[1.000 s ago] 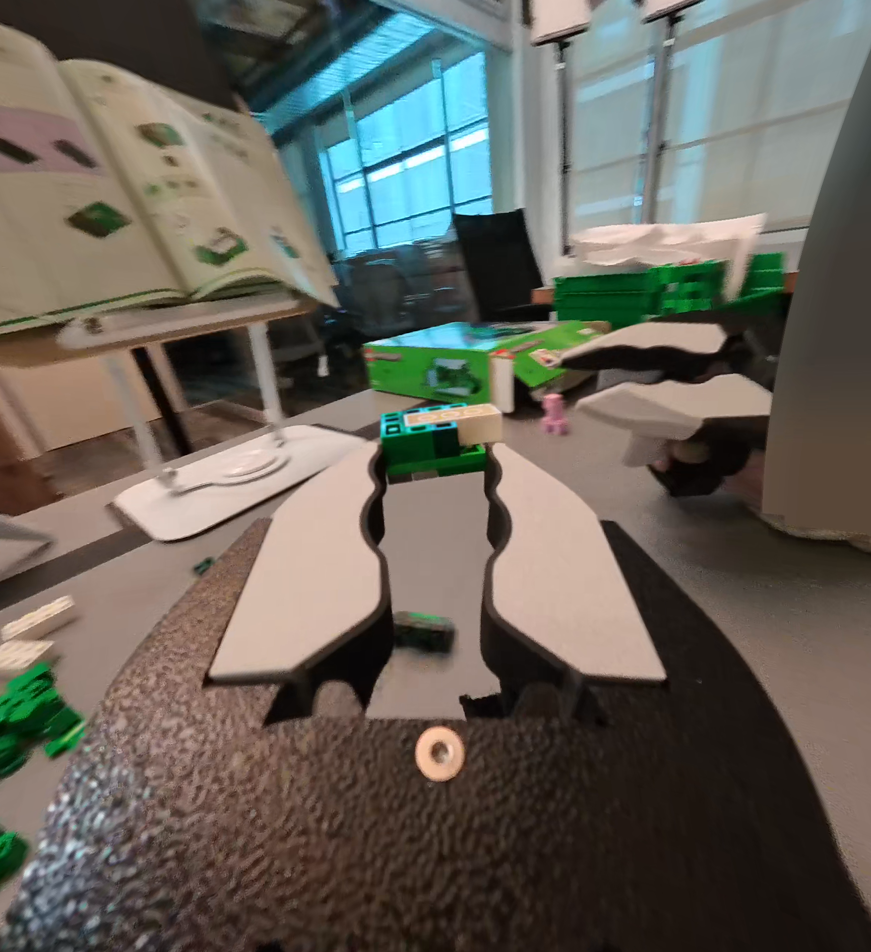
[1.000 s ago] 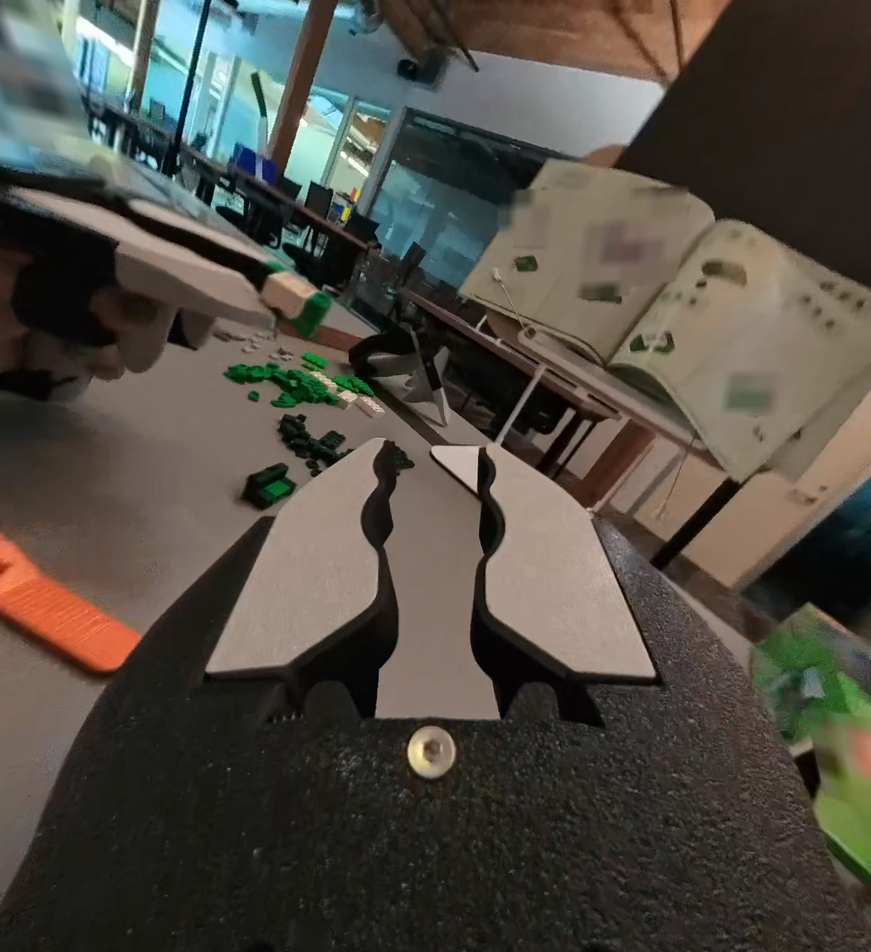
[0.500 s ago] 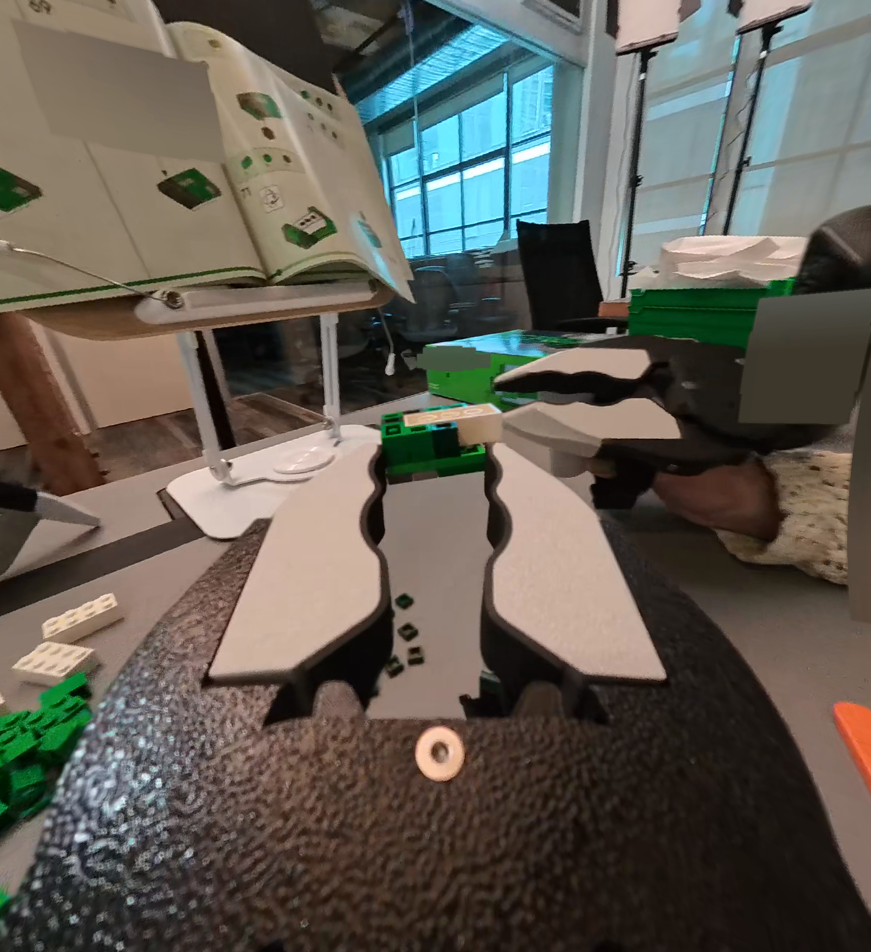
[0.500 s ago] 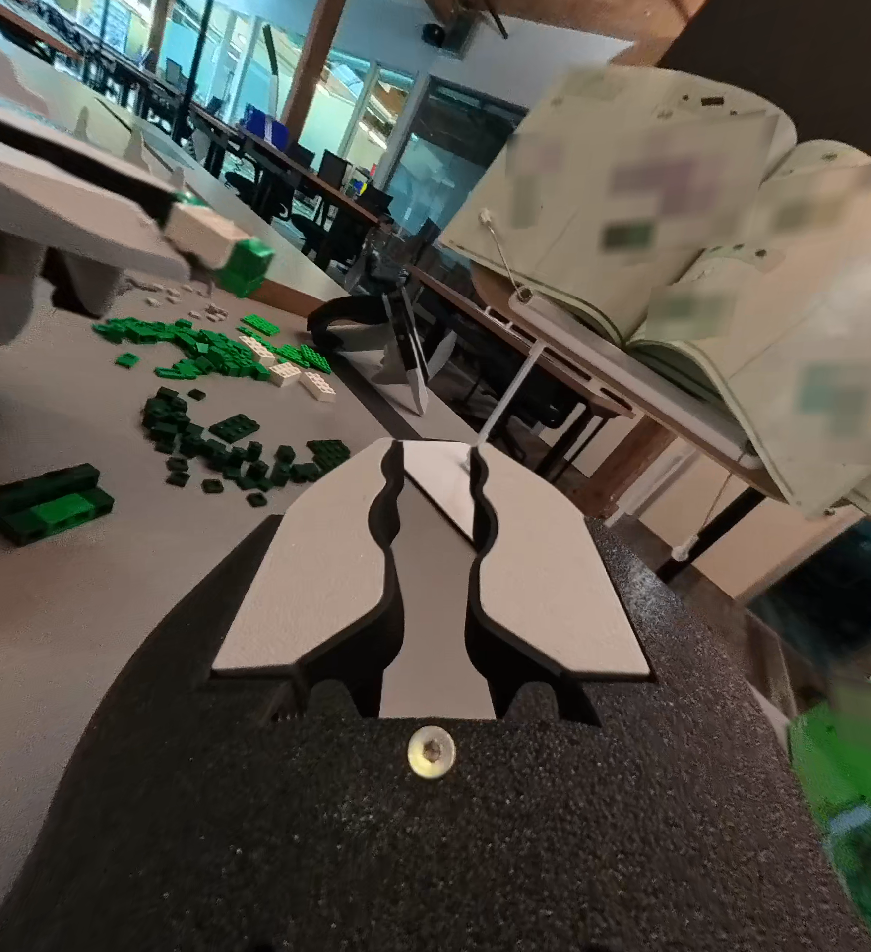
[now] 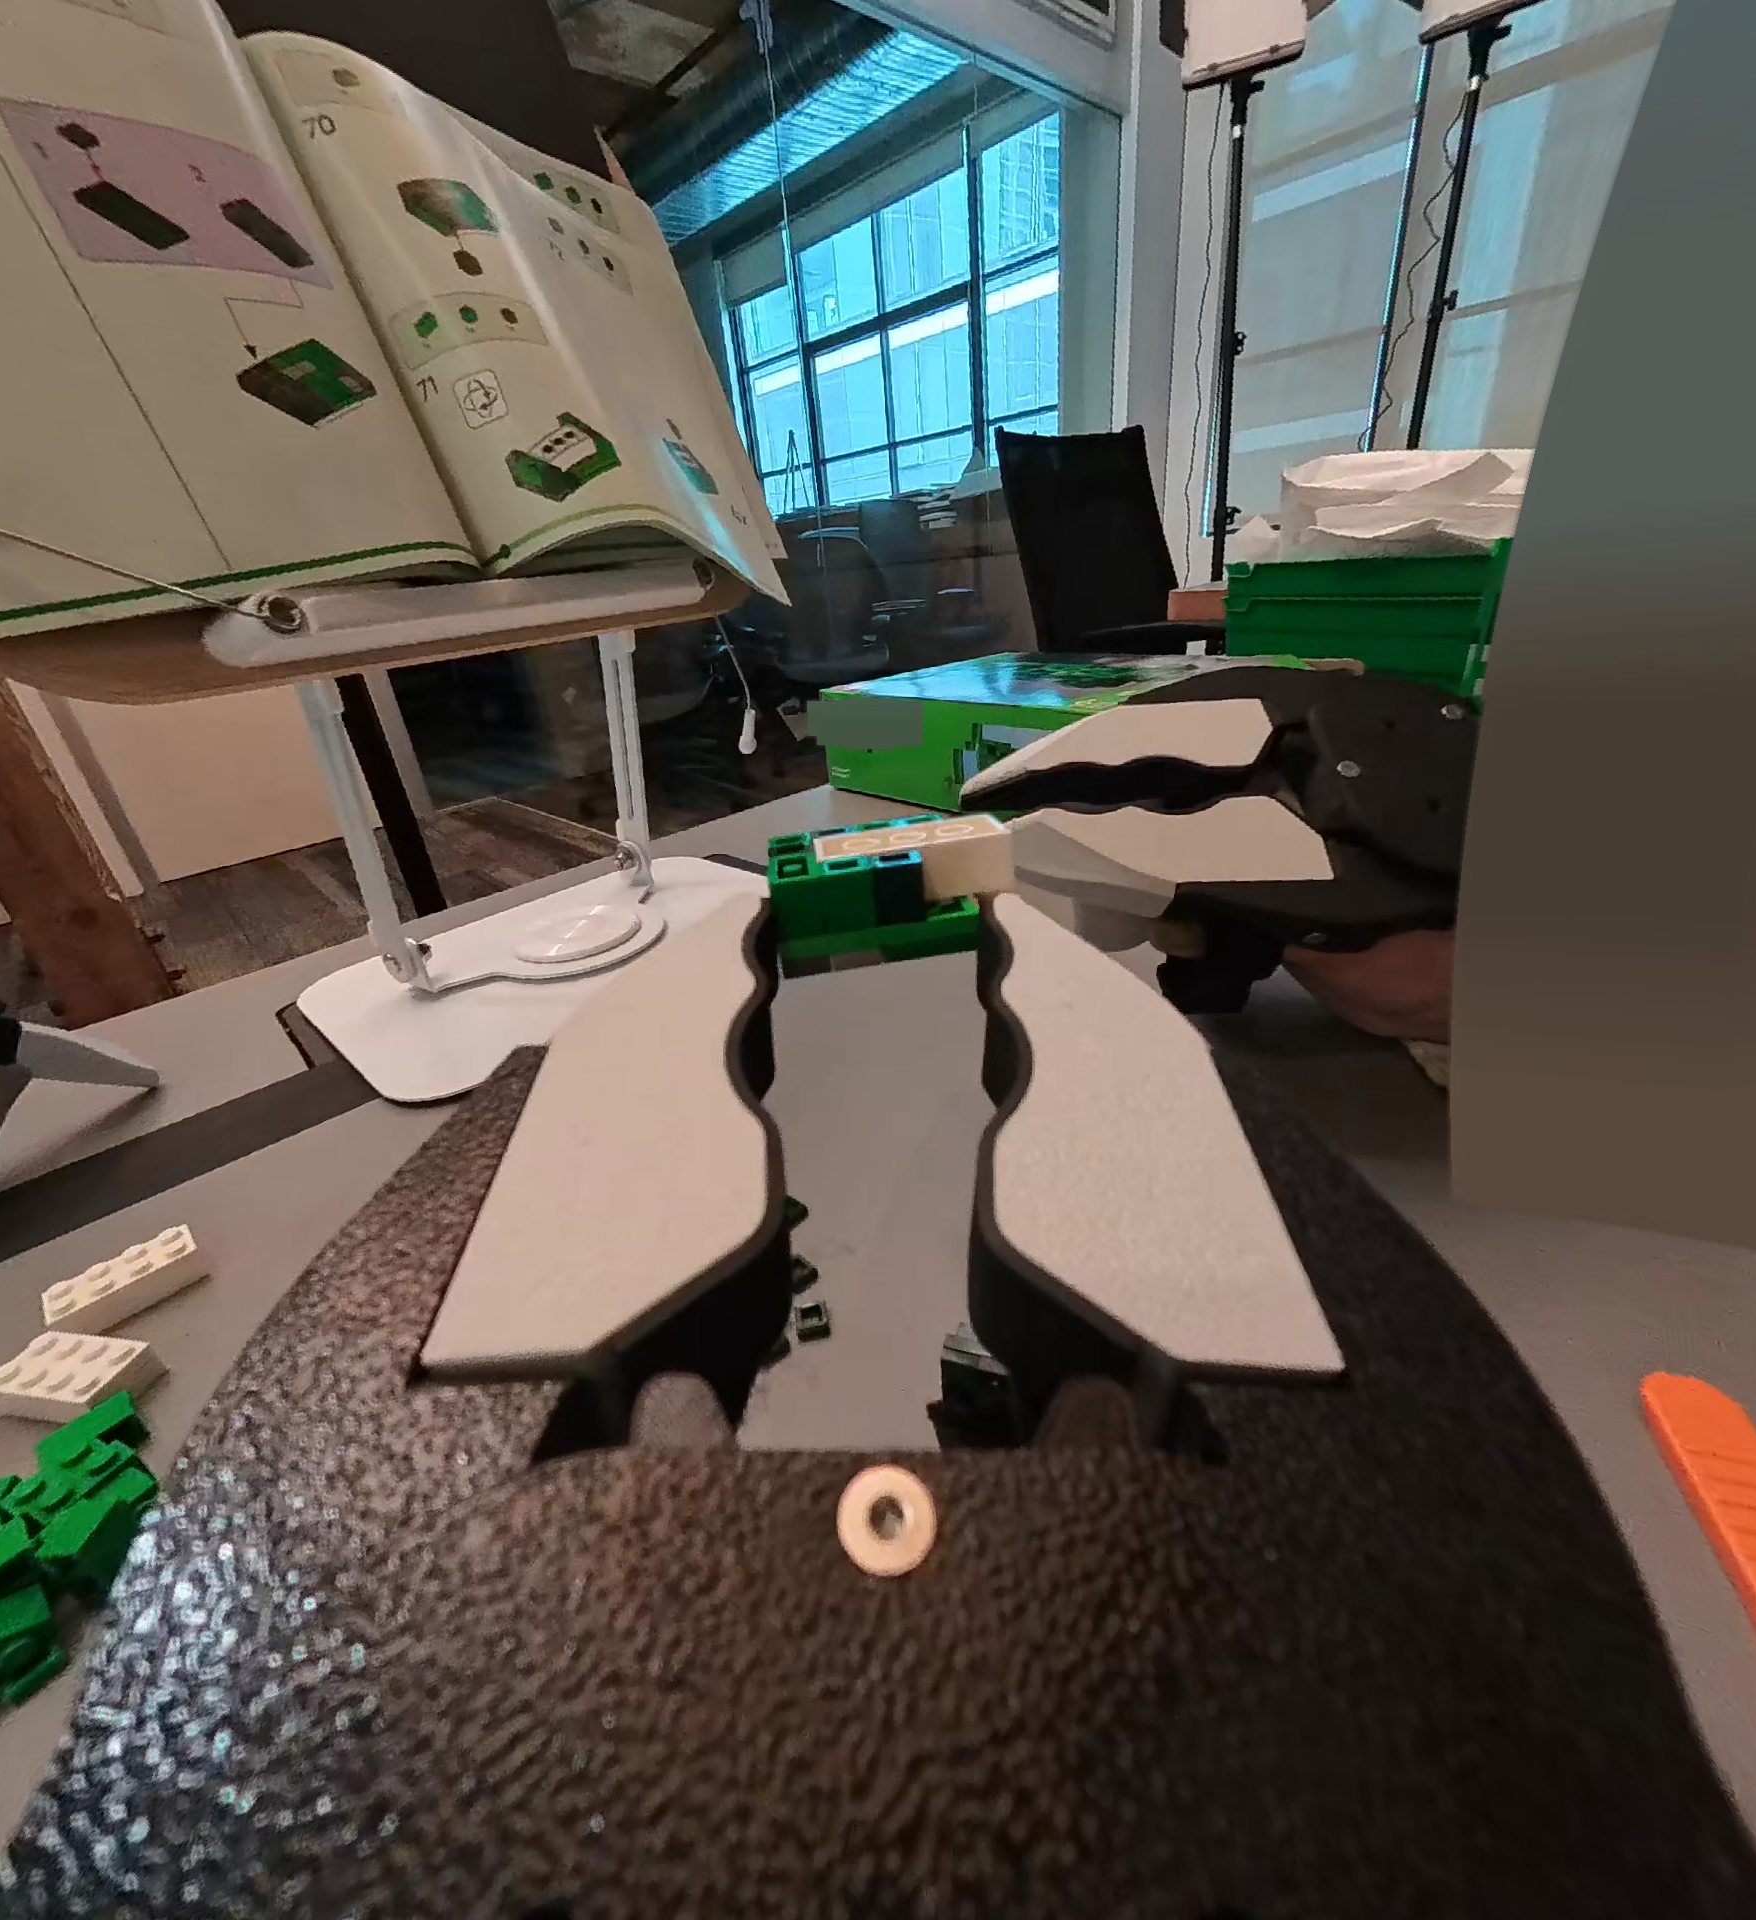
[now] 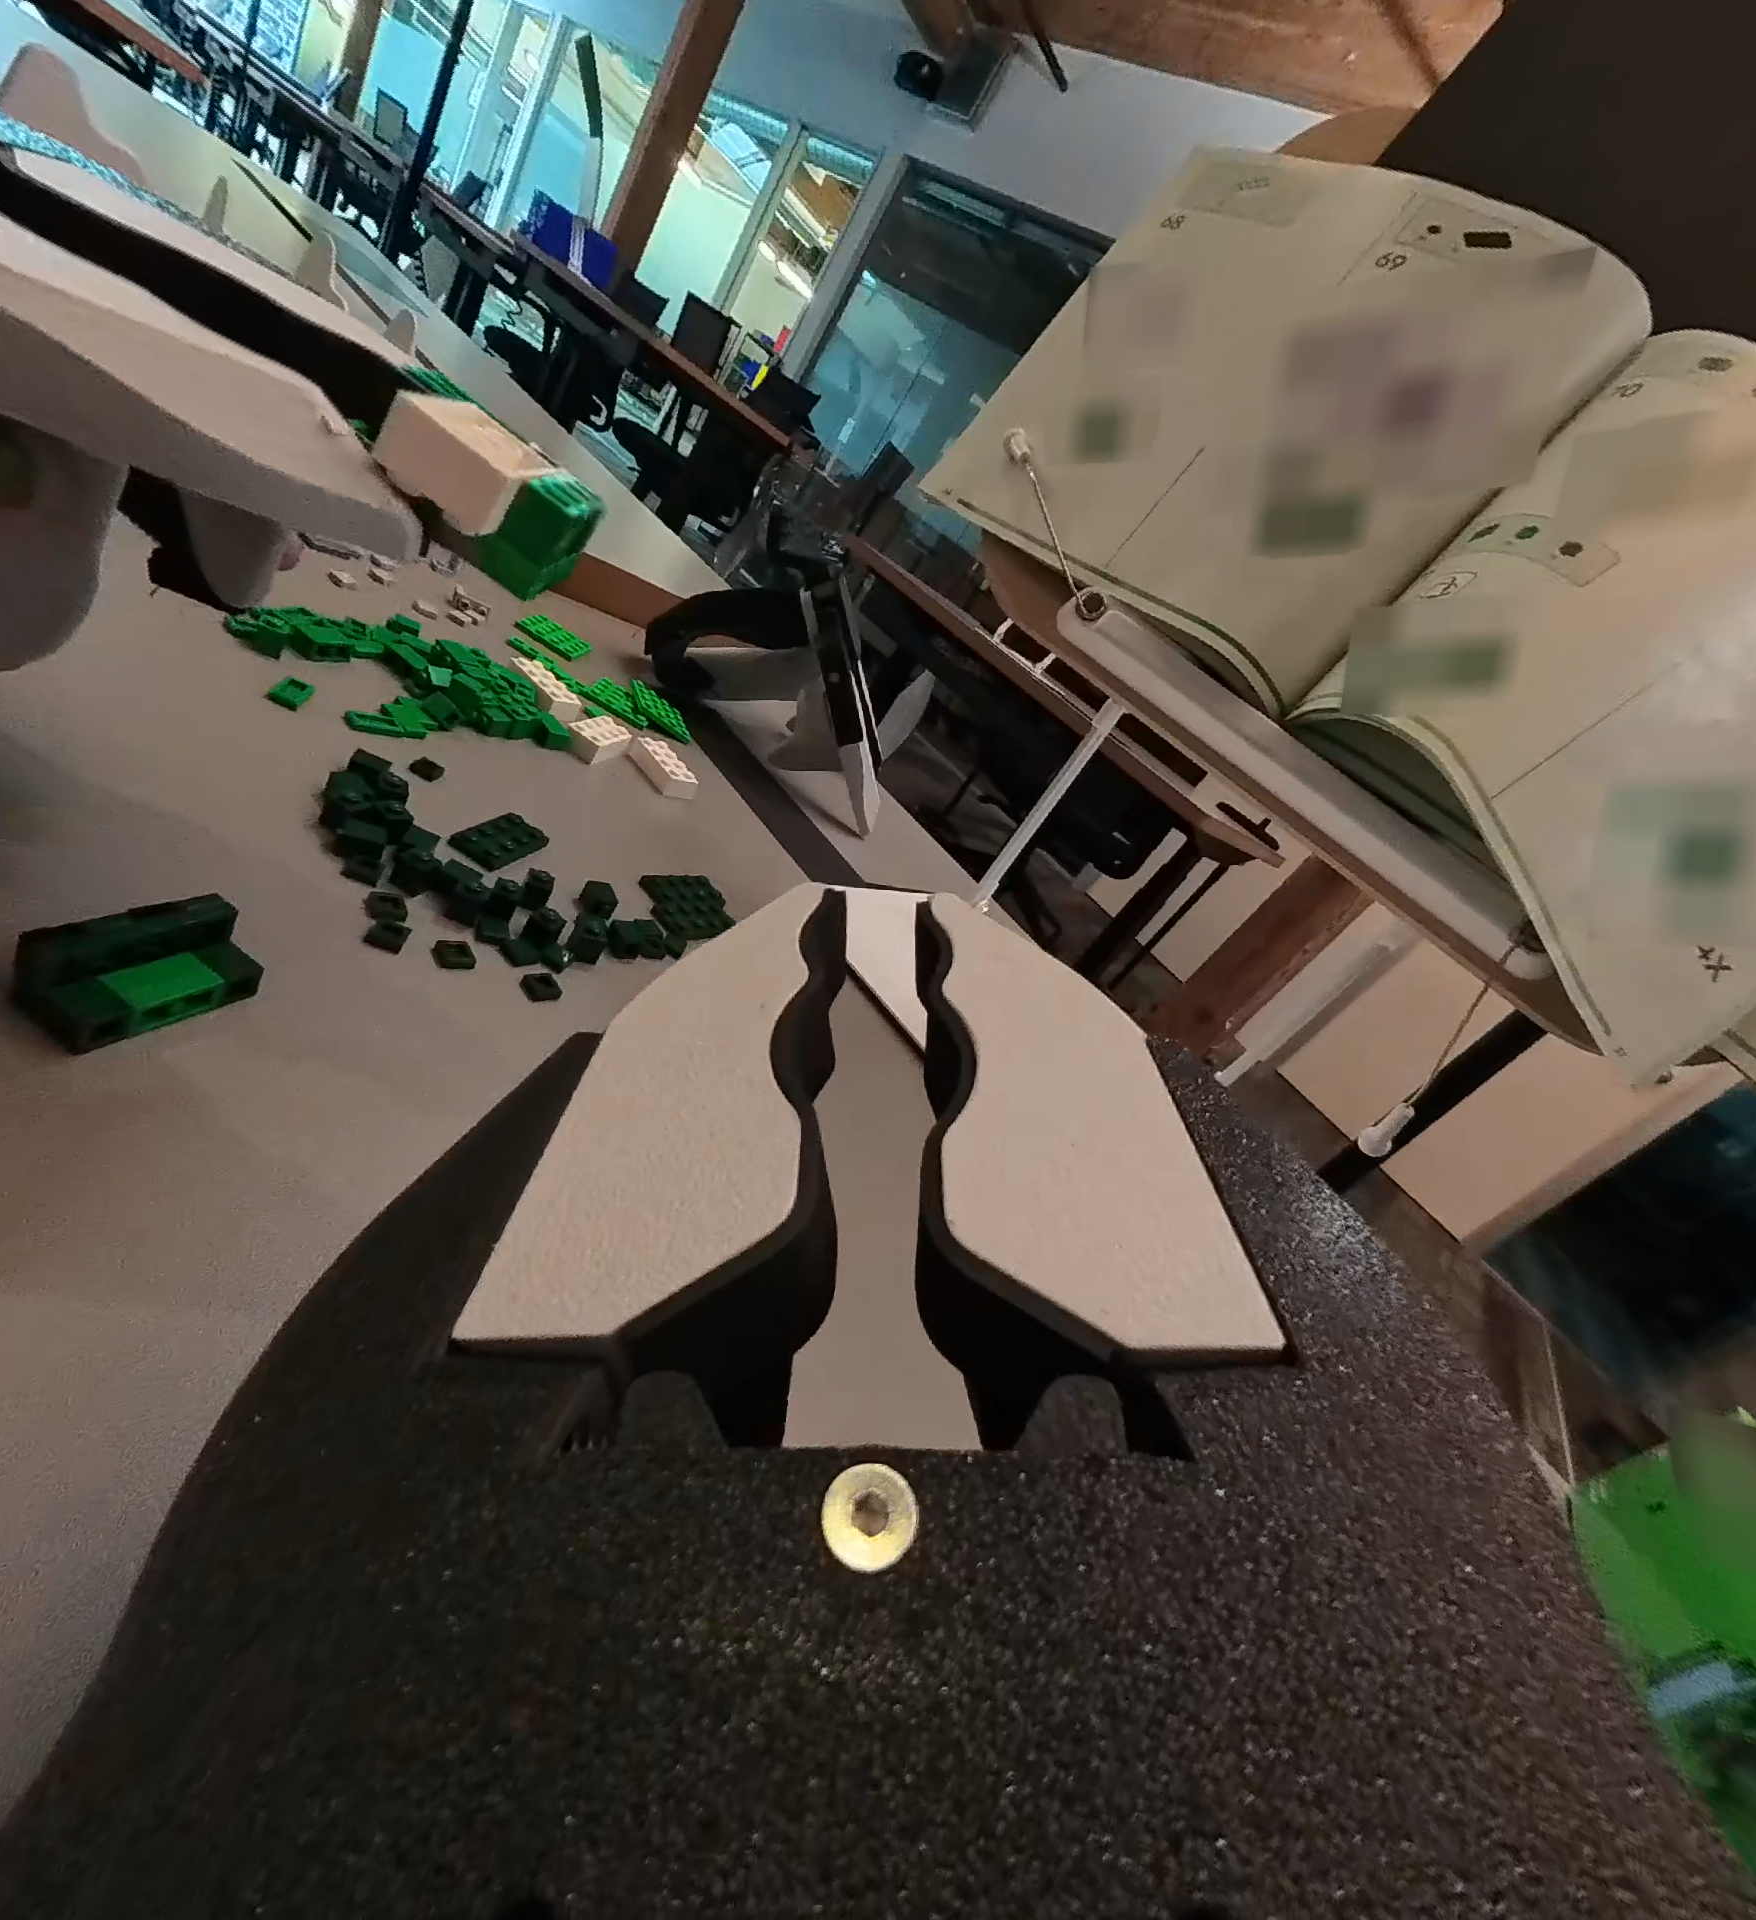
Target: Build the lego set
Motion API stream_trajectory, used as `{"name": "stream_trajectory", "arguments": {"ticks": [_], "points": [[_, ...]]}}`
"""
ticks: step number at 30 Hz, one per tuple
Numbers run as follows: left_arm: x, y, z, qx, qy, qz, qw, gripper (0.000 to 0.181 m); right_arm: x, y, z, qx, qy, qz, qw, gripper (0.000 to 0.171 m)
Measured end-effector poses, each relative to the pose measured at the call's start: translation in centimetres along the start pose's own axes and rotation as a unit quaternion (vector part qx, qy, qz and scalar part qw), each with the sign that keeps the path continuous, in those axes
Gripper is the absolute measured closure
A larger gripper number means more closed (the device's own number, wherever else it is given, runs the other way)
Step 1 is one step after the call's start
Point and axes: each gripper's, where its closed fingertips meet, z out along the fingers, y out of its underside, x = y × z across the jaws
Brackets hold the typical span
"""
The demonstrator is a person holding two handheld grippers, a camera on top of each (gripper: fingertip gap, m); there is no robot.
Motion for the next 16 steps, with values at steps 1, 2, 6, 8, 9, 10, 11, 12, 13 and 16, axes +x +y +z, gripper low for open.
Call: {"name": "stream_trajectory", "arguments": {"ticks": [1,2,6,8,9,10,11,12,13,16], "points": [[0.0,0.0,0.0,0.001,-0.001,-0.002,1.0,0.145,0.0,0.0,0.0,0.0,0.0,-0.001,1.0,0.159],[-0.1,-0.1,-0.1,0.003,-0.001,-0.003,1.0,0.145,0.0,0.0,0.0,0.0,-0.001,-0.001,1.0,0.16],[-0.1,-0.2,-0.2,0.007,-0.003,-0.007,1.0,0.145,-0.2,-0.1,-0.1,-0.003,0.0,-0.008,1.0,0.162],[-0.1,-0.2,-0.2,0.008,-0.003,-0.007,1.0,0.145,-0.2,-0.2,-0.3,-0.003,0.004,-0.014,1.0,0.163],[-0.1,-0.2,-0.2,0.009,-0.003,-0.007,1.0,0.145,0.1,-0.6,-0.6,-0.001,0.019,-0.023,1.0,0.166],[-0.1,-0.2,-0.2,0.009,-0.003,-0.008,1.0,0.145,0.6,-1.2,-1.0,0.01,0.042,-0.038,0.998,0.17],[0.0,-0.3,-0.3,0.01,-0.002,-0.008,1.0,0.145,0.4,-1.8,-1.4,0.021,0.049,-0.053,0.997,0.171],[0.0,-0.3,-0.3,0.01,-0.001,-0.008,1.0,0.145,-0.2,-2.2,-1.7,0.026,0.042,-0.064,0.997,0.171],[0.0,-0.3,-0.3,0.011,-0.001,-0.009,1.0,0.145,-0.7,-2.5,-1.9,0.028,0.037,-0.072,0.996,0.171],[0.1,-0.4,-0.3,0.012,0.001,-0.011,1.0,0.145,-2.4,-2.6,-1.5,0.024,0.01,-0.102,0.994,0.171]]}}
